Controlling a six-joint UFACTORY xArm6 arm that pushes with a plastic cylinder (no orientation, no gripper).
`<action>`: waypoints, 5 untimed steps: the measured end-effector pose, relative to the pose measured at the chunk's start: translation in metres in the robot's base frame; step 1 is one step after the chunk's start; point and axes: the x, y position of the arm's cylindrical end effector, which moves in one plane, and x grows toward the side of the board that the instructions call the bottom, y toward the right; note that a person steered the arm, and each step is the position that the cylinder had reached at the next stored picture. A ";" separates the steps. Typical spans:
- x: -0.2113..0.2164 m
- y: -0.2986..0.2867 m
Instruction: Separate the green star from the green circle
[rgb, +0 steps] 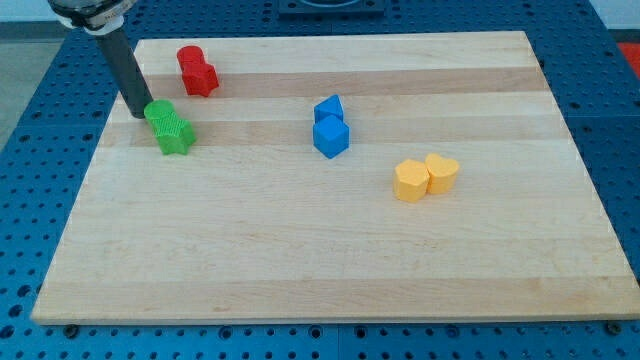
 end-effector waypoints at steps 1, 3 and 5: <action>0.005 0.008; 0.026 0.021; 0.038 0.033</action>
